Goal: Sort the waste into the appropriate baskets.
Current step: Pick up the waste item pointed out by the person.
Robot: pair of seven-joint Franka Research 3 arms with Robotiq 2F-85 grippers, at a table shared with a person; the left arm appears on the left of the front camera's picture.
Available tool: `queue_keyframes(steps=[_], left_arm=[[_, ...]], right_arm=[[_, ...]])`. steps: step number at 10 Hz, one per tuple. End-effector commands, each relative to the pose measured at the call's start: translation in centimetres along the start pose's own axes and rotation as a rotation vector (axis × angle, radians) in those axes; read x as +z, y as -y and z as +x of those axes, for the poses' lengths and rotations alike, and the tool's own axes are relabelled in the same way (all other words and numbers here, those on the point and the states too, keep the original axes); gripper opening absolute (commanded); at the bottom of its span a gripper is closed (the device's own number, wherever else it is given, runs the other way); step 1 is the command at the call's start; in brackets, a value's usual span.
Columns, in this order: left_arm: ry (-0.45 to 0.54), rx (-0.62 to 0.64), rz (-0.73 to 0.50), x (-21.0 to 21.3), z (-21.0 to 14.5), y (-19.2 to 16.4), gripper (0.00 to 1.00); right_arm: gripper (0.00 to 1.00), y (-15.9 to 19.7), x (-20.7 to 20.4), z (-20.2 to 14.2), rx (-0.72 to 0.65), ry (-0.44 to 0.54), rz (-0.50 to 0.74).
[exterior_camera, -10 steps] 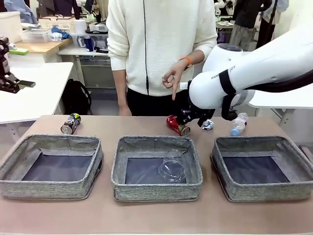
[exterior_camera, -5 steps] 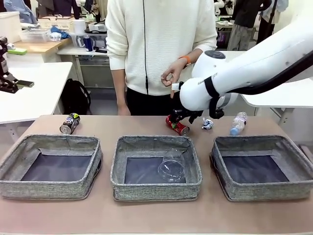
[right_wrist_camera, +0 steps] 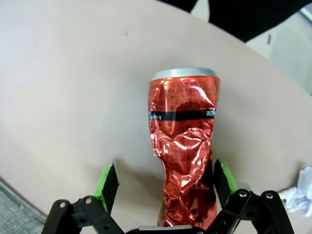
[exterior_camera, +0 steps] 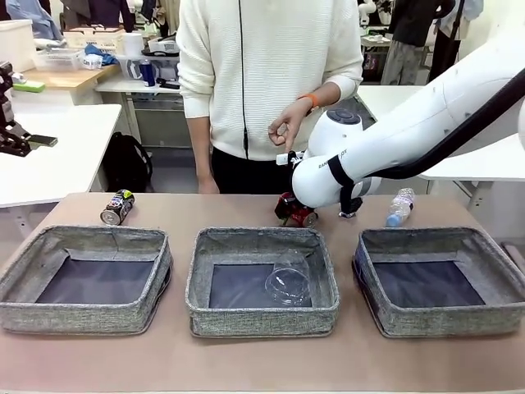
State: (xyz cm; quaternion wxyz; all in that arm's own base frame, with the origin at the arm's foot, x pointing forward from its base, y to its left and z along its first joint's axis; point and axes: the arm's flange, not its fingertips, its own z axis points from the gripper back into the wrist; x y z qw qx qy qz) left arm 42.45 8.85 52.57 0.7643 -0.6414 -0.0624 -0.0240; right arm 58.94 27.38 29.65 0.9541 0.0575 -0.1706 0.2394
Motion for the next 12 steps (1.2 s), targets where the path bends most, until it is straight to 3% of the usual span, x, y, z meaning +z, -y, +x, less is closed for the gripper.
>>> queue_keyframes(steps=[1, 2, 3, 4, 5, 6, 7, 12], left_arm=[[-0.010, -0.015, -0.001, 0.12, -0.24, 0.14, 1.00], [-0.010, -0.015, -0.001, 0.12, -0.24, 0.14, 1.00], [-0.010, -0.015, -0.001, 0.12, -0.24, 0.14, 1.00], [-0.010, -0.015, -0.001, 0.12, -0.24, 0.14, 1.00], [-0.010, -0.015, -0.001, 0.12, -0.24, 0.14, 1.00], [-0.010, -0.015, -0.001, 0.12, -0.24, 0.14, 1.00], [-0.010, -0.015, -0.001, 0.12, -0.24, 0.14, 1.00], [-0.010, -0.015, -0.001, 0.12, -0.24, 0.14, 1.00]], right_arm=[[1.00, 0.03, 0.10, 0.43, -0.003, 0.023, -0.022], [1.00, 0.02, 0.08, 0.41, -0.005, 0.021, -0.019], [0.40, 0.07, 0.07, 0.46, -0.013, 0.021, -0.034], [0.40, 0.09, 0.20, 0.47, -0.010, 0.017, -0.044], [0.00, 0.14, 0.25, 0.49, -0.007, 0.015, -0.045], [0.35, 0.29, 0.04, 0.53, -0.012, 0.007, -0.057], [0.00, 0.32, -0.10, 0.48, -0.012, 0.003, -0.057], [0.00, 0.68, -0.03, 0.32, -0.019, -0.013, -0.065]])
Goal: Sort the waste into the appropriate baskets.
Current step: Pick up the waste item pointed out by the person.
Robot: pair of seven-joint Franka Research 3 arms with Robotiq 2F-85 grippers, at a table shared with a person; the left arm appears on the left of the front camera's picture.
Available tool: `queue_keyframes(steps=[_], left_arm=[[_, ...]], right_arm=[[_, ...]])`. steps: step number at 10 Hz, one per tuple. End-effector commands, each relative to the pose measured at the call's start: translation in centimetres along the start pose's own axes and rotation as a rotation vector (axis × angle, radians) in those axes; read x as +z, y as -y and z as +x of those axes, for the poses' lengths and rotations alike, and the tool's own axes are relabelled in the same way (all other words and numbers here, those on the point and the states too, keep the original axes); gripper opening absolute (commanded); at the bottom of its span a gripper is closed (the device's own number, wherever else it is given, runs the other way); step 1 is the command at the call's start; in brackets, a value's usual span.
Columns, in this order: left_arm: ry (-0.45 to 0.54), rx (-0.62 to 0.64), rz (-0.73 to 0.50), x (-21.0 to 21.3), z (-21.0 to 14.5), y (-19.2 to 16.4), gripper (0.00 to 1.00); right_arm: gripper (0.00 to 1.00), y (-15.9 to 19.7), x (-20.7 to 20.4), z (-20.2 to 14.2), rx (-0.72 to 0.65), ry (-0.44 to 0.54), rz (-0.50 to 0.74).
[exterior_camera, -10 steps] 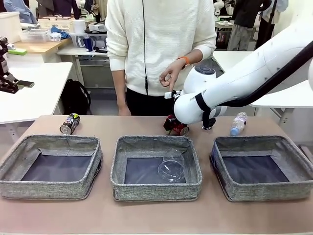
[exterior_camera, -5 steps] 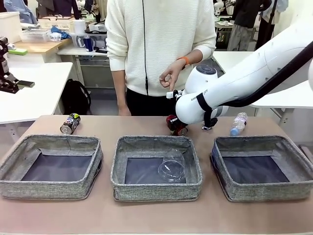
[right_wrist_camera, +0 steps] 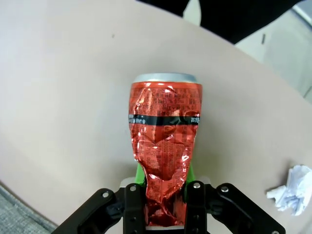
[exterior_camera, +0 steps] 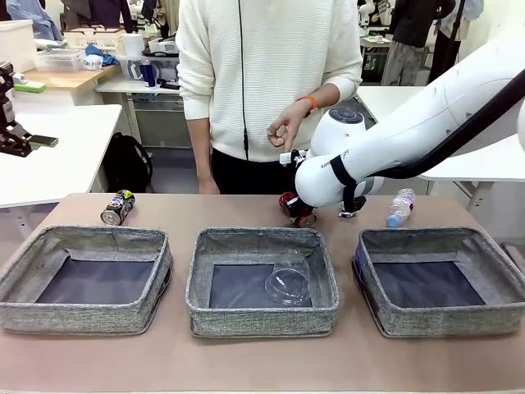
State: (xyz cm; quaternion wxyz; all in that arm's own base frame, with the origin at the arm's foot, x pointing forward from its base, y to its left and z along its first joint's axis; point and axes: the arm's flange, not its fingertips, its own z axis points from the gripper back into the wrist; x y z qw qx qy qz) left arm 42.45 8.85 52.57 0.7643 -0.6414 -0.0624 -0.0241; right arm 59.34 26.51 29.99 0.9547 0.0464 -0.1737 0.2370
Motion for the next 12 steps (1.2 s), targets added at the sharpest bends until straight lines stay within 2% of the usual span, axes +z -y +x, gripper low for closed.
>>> queue_keyframes(steps=[1, 2, 4, 5, 6, 7, 8, 9, 10, 11, 12], left_arm=[[-0.010, -0.015, -0.001, 0.1, -0.2, 0.1, 1.00], [-0.010, -0.015, -0.001, 0.1, -0.2, 0.1, 1.00], [-0.010, -0.015, -0.001, 0.1, -0.2, 0.1, 1.00], [-0.010, -0.015, -0.001, 0.1, -0.2, 0.1, 1.00], [-0.010, -0.015, -0.001, 0.1, -0.2, 0.1, 1.00], [-0.010, -0.015, -0.001, 0.1, -0.2, 0.1, 1.00], [-0.010, -0.015, -0.001, 0.1, -0.2, 0.1, 1.00], [-0.010, -0.015, -0.001, 0.1, -0.2, 0.1, 1.00], [-0.010, -0.015, -0.001, 0.1, -0.2, 0.1, 1.00], [-0.010, -0.015, -0.001, 0.1, -0.2, 0.1, 1.00], [-0.010, -0.015, -0.001, 0.1, -0.2, 0.1, 1.00]], right_arm=[[0.00, -0.1, 0.1, 0.1, -0.023, -0.013, -0.049], [0.00, -0.1, 1.9, -0.5, -0.037, -0.050, -0.045], [0.00, 0.2, 8.6, -2.8, -0.081, -0.117, -0.080], [0.00, 0.0, 12.2, -4.5, -0.110, -0.133, -0.205], [0.00, -0.8, 16.4, -6.6, -0.110, -0.101, -0.289], [0.00, -1.8, 19.2, -8.6, -0.188, -0.148, -0.260], [0.00, -3.1, 21.3, -10.7, -0.327, -0.209, -0.229], [0.00, -4.9, 22.2, -12.5, -0.373, -0.251, -0.174], [0.00, -6.2, 21.3, -12.7, -0.379, -0.257, -0.128], [0.00, -5.6, 18.9, -10.9, -0.305, -0.256, -0.067], [0.00, -5.0, 22.7, -13.1, -0.316, -0.259, -0.204]])
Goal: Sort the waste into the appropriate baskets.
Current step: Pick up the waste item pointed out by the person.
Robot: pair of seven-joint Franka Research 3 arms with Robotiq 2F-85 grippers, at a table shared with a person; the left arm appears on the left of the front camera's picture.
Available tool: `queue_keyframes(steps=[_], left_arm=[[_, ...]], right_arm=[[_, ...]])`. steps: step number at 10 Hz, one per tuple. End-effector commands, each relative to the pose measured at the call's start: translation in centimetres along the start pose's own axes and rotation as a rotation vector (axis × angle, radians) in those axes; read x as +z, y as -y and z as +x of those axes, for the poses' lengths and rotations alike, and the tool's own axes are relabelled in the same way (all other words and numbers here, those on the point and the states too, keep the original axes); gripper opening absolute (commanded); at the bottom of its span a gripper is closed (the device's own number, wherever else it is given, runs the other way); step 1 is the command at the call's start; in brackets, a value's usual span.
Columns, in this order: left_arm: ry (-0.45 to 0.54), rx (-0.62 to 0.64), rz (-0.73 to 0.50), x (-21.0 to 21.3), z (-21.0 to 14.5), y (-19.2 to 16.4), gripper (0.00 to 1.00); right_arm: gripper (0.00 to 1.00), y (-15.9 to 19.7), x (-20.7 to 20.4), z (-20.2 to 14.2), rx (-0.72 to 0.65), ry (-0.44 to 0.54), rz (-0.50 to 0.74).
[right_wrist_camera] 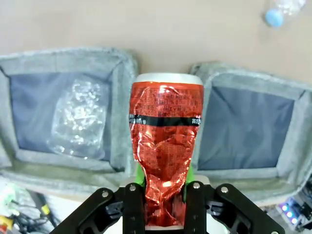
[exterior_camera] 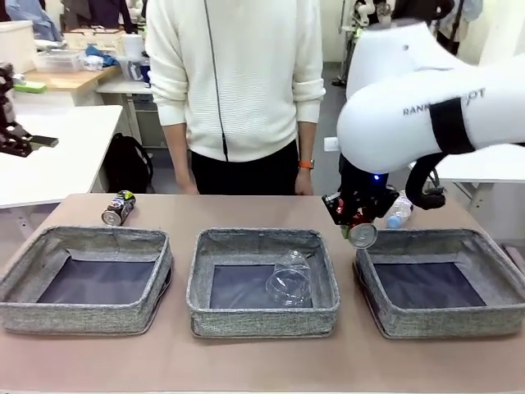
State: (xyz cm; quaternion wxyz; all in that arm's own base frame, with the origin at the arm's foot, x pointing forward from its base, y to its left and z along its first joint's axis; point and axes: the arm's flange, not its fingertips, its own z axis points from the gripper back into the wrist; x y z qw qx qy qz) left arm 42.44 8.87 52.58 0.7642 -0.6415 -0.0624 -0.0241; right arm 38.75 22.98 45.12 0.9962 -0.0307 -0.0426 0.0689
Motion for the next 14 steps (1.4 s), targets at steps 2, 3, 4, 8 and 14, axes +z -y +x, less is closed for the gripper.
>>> queue_keyframes(steps=[2, 3, 4, 8, 14], left_arm=[[-0.010, -0.015, -0.001, 0.1, -0.2, 0.1, 1.00], [-0.010, -0.015, -0.001, 0.1, -0.2, 0.1, 1.00], [-0.010, -0.015, -0.001, 0.1, -0.2, 0.1, 1.00], [-0.010, -0.015, -0.001, 0.1, -0.2, 0.1, 1.00], [-0.010, -0.015, -0.001, 0.1, -0.2, 0.1, 1.00]], right_arm=[[0.31, -0.3, 0.0, 1.6, -0.027, 0.013, 0.116], [0.31, -2.4, 2.8, 2.2, -0.013, 0.074, 0.109], [0.31, -4.6, 6.7, 2.4, -0.017, 0.094, 0.115], [0.31, -11.7, 18.0, 2.0, -0.105, 0.136, 0.099], [0.31, -13.2, 22.9, 1.1, -0.167, 0.212, 0.101]])
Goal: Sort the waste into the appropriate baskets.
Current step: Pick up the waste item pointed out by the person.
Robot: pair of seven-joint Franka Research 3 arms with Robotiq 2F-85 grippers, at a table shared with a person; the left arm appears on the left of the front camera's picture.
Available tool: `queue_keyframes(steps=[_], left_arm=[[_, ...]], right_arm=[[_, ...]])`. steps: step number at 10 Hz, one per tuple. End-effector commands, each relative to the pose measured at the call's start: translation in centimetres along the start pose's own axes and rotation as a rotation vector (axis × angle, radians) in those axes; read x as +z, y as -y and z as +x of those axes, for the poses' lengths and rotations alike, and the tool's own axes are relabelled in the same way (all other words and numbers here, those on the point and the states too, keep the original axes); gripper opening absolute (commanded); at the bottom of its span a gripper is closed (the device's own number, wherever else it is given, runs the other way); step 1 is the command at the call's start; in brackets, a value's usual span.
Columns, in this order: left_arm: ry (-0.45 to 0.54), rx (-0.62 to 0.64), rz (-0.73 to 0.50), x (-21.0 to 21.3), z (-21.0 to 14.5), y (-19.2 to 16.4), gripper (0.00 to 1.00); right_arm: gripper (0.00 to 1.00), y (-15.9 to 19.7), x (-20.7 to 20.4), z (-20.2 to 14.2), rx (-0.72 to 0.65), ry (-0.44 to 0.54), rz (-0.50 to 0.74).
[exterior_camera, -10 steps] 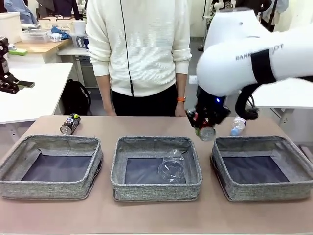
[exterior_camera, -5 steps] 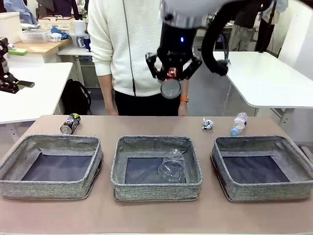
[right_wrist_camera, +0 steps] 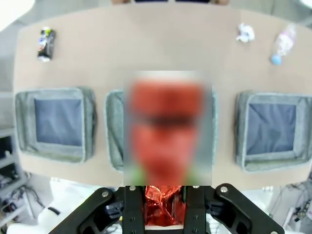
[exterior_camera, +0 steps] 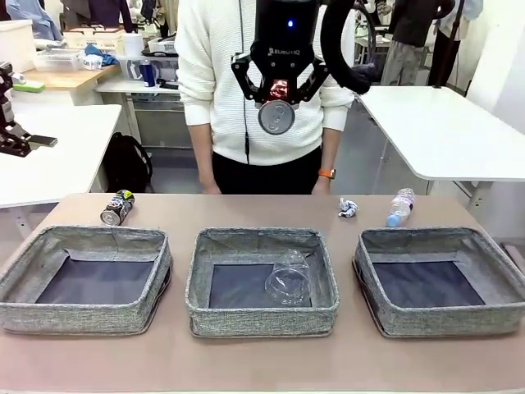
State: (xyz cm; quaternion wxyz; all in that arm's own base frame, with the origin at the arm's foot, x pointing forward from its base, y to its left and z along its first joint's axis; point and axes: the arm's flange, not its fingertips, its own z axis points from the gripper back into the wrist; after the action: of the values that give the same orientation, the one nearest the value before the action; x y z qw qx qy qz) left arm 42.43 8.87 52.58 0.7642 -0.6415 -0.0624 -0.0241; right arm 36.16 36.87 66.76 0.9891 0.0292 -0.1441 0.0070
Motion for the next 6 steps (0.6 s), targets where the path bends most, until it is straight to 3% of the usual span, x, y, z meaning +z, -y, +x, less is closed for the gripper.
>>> queue_keyframes(steps=[1, 4, 6], left_arm=[[-0.010, -0.014, -0.001, 0.1, -0.2, 0.1, 1.00], [-0.010, -0.014, -0.001, 0.1, -0.2, 0.1, 1.00], [-0.010, -0.014, -0.001, 0.1, -0.2, 0.1, 1.00]], right_arm=[[0.31, -0.4, 1.6, 0.2, -0.035, 0.014, 0.006], [0.31, -0.9, 5.8, 0.8, -0.042, 0.080, 0.023], [0.31, -1.2, 6.3, 1.2, -0.044, 0.095, 0.016]])
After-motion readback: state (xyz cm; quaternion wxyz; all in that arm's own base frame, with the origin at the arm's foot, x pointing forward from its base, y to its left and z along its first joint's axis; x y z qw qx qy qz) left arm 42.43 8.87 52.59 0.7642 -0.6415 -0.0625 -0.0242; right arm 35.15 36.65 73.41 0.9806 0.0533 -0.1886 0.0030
